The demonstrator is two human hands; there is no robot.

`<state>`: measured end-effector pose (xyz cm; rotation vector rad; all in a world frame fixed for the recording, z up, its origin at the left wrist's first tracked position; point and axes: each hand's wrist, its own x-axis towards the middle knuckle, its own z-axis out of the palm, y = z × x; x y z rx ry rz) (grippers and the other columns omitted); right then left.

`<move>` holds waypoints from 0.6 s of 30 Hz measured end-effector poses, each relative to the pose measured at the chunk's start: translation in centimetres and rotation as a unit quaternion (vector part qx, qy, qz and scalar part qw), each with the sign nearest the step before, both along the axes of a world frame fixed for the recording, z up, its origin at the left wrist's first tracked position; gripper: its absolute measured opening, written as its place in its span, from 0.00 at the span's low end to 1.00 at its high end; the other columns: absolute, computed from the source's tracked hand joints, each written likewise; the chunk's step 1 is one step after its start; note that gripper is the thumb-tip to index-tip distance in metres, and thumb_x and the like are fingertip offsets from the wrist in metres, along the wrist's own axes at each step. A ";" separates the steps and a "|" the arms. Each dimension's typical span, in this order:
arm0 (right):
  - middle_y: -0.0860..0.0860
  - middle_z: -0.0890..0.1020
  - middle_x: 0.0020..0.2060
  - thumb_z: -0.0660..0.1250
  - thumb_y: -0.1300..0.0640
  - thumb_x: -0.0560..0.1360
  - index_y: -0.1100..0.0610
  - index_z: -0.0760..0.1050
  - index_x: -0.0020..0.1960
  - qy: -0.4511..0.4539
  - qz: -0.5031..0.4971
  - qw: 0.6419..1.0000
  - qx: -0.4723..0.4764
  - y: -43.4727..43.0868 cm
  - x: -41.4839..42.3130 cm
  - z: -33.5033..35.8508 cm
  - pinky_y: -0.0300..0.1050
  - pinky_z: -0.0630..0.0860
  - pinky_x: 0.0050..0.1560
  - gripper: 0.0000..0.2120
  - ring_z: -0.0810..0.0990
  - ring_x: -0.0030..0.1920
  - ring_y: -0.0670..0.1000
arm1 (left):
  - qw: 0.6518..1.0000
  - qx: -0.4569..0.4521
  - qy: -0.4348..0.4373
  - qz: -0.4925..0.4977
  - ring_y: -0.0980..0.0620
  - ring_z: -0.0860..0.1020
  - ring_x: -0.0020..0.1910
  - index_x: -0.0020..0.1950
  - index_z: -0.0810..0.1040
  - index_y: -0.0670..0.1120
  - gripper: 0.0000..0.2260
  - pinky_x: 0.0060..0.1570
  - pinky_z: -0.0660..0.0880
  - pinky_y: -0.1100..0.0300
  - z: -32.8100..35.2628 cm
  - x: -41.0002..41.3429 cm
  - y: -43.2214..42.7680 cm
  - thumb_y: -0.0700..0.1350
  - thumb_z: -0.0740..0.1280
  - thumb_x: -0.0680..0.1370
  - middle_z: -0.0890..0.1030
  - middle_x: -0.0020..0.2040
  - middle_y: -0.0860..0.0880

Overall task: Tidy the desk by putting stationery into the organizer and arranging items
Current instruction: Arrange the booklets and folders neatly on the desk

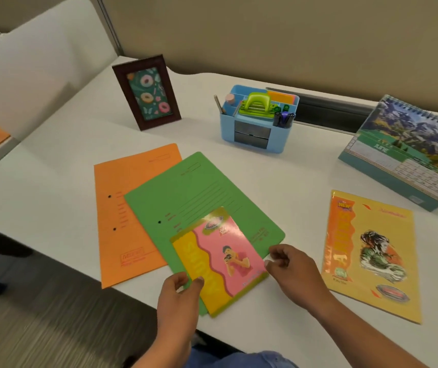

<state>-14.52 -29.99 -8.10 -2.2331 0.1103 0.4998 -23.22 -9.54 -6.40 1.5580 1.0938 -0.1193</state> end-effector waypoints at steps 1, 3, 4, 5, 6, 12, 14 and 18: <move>0.45 0.80 0.49 0.71 0.53 0.74 0.54 0.76 0.62 0.001 0.010 1.000 -0.006 0.3 0.0 0.0 0.26 0.67 0.42 0.17 0.78 0.48 0.43 | 1.000 -0.018 0.001 0.004 0.49 0.76 0.57 0.60 0.74 0.48 0.15 0.61 0.73 0.47 -0.2 -0.1 0.1 0.49 0.71 0.76 0.77 0.58 0.51; 0.45 0.79 0.49 0.71 0.53 0.75 0.54 0.76 0.62 0.001 0.031 0.999 -0.018 1.0 -0.2 0.1 0.26 0.68 0.43 0.17 0.78 0.48 0.43 | 0.999 -0.052 0.004 0.012 0.48 0.78 0.54 0.59 0.75 0.47 0.15 0.60 0.74 0.44 -0.5 -0.1 0.2 0.48 0.71 0.75 0.79 0.55 0.49; 0.45 0.79 0.48 0.70 0.53 0.75 0.54 0.76 0.62 0.001 0.040 0.999 -0.024 1.3 -0.3 0.2 0.29 0.69 0.44 0.17 0.78 0.48 0.44 | 0.998 -0.066 0.006 0.015 0.49 0.79 0.52 0.58 0.75 0.46 0.14 0.58 0.75 0.45 -0.5 0.1 0.3 0.48 0.71 0.75 0.80 0.52 0.48; 0.45 0.79 0.48 0.70 0.53 0.75 0.55 0.76 0.62 0.001 0.045 0.999 -0.031 1.5 -0.4 0.3 0.32 0.71 0.45 0.17 0.78 0.47 0.44 | 0.997 -0.077 0.008 0.016 0.49 0.79 0.48 0.57 0.77 0.44 0.13 0.54 0.76 0.48 -0.5 0.3 0.3 0.47 0.70 0.75 0.81 0.49 0.47; 0.45 0.79 0.47 0.69 0.53 0.75 0.55 0.76 0.62 0.001 0.048 0.998 -0.035 1.8 -0.4 0.4 0.35 0.72 0.47 0.16 0.78 0.47 0.45 | 0.996 -0.089 0.009 0.016 0.49 0.79 0.43 0.54 0.78 0.41 0.11 0.48 0.77 0.51 -0.4 0.6 0.3 0.47 0.70 0.76 0.81 0.44 0.46; 0.41 0.80 0.40 0.68 0.55 0.76 0.48 0.77 0.51 0.005 0.027 0.999 -0.027 2.0 -0.6 0.5 0.28 0.70 0.38 0.05 0.78 0.41 0.40 | 0.989 -0.143 0.040 -0.001 0.50 0.64 0.23 0.33 0.68 0.44 0.15 0.30 0.62 0.57 0.4 2.6 1.2 0.44 0.69 0.76 0.66 0.22 0.48; 0.42 0.80 0.39 0.68 0.56 0.76 0.47 0.75 0.50 0.008 0.008 1.000 -0.013 1.9 -0.7 0.4 0.29 0.70 0.37 0.05 0.78 0.40 0.40 | 0.988 -0.149 0.045 -0.022 0.50 0.63 0.23 0.35 0.67 0.45 0.14 0.29 0.60 0.58 0.2 2.9 1.4 0.44 0.69 0.76 0.65 0.22 0.49; 0.46 0.80 0.39 0.67 0.54 0.77 0.50 0.78 0.51 0.035 -0.047 0.998 0.033 1.6 -0.9 -0.1 0.37 0.70 0.37 0.04 0.78 0.39 0.45 | 0.978 -0.148 0.001 -0.145 0.56 0.69 0.23 0.45 0.77 0.45 0.06 0.25 0.65 0.64 0.0 2.8 1.4 0.45 0.66 0.80 0.73 0.26 0.55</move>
